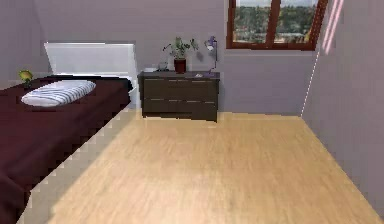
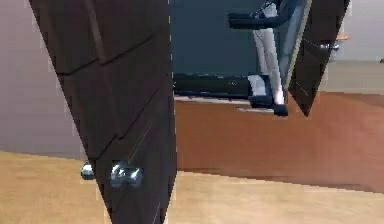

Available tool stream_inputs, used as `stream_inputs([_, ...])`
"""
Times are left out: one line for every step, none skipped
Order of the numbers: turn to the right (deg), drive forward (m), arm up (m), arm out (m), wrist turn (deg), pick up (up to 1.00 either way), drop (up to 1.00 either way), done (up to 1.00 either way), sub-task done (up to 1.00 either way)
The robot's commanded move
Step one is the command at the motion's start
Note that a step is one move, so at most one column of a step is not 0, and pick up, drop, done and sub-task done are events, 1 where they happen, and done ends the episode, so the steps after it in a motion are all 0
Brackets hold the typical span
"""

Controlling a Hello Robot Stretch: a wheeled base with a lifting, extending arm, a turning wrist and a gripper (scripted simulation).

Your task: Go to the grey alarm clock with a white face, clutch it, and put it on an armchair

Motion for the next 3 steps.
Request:
stream_inputs([0.0,1.0,0.0,0.0,0.0,0.0,0.0,0.0,0.0])
stream_inputs([3.0,0.0,0.0,0.0,0.0,0.0,0.0,0.0,0.0])
stream_inputs([0.0,1.0,0.0,0.0,0.0,0.0,0.0,0.0,0.0])
